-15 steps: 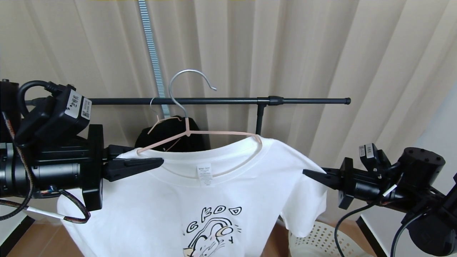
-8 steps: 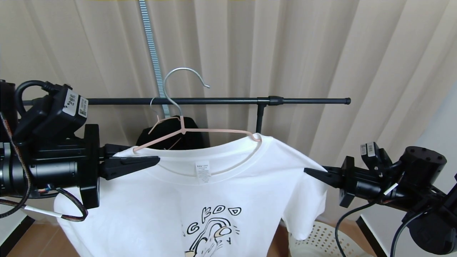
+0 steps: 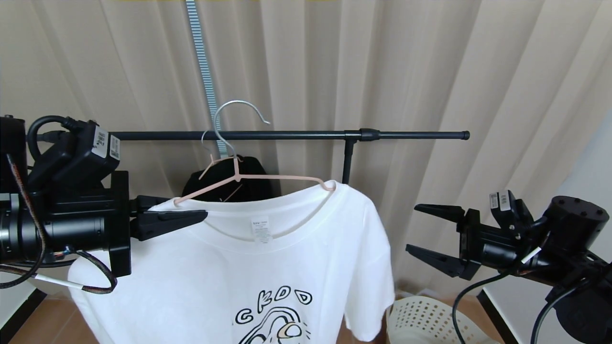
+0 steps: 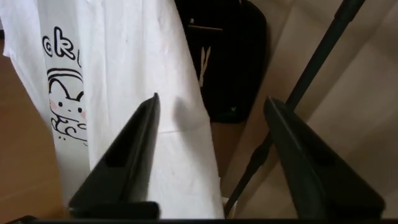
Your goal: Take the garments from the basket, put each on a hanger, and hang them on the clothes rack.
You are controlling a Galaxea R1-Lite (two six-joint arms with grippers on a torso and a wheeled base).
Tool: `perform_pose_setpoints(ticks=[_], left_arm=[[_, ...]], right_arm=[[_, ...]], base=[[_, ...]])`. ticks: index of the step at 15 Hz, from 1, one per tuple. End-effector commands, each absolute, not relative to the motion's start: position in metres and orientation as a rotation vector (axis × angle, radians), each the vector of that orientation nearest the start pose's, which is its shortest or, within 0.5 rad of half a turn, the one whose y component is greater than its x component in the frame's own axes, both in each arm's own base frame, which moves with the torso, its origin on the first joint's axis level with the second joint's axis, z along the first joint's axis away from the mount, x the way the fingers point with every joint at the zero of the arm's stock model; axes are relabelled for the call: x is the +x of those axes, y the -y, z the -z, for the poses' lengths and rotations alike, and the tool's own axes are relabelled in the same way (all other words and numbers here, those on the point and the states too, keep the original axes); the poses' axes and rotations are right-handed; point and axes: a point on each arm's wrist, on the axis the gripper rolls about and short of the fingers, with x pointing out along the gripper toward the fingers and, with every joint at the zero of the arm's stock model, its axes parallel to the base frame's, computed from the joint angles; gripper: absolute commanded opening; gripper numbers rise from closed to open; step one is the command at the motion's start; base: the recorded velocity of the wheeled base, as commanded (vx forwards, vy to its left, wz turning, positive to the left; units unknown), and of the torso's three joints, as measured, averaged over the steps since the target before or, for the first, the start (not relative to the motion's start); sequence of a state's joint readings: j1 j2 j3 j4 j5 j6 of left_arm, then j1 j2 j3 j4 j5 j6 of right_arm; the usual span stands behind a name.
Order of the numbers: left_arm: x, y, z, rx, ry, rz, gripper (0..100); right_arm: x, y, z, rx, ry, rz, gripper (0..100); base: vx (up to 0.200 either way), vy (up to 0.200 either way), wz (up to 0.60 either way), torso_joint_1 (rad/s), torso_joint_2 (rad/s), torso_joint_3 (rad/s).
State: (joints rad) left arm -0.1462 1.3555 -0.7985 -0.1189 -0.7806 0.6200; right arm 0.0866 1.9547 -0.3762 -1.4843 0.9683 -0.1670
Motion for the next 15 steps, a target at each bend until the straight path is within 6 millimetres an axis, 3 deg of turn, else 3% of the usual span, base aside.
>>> perform_pose_setpoints(ticks=[1,4,8,13,15], left_arm=[[0.218,0.040,-0.216,0.406,-0.179,0.978,0],[0.232,0.029,-0.204,0.374,-0.240,0.935,0],[0.248,0.029,-0.198,0.333,-0.253,0.886,0],[0.268,0.039,-0.184,0.280,-0.348,0.821,0],[0.276,0.053,-0.186,0.224,-0.388,0.783,0]], right_arm=[[0.276,-0.043,-0.098,-0.115,0.014,-1.059,100],[0.274,-0.043,-0.106,-0.127,0.040,-1.059,100],[0.262,-0.048,-0.121,-0.176,0.100,-1.040,100],[0.251,-0.069,-0.138,-0.245,0.173,-0.921,100],[0.250,-0.070,-0.139,-0.246,0.178,-0.917,100]], base=[[0.000,0.000,0.00,0.000,0.00,0.000],[0.000,0.000,0.00,0.000,0.00,0.000],[0.000,0.000,0.00,0.000,0.00,0.000],[0.000,0.000,0.00,0.000,0.00,0.000],[0.000,0.000,0.00,0.000,0.00,0.000]])
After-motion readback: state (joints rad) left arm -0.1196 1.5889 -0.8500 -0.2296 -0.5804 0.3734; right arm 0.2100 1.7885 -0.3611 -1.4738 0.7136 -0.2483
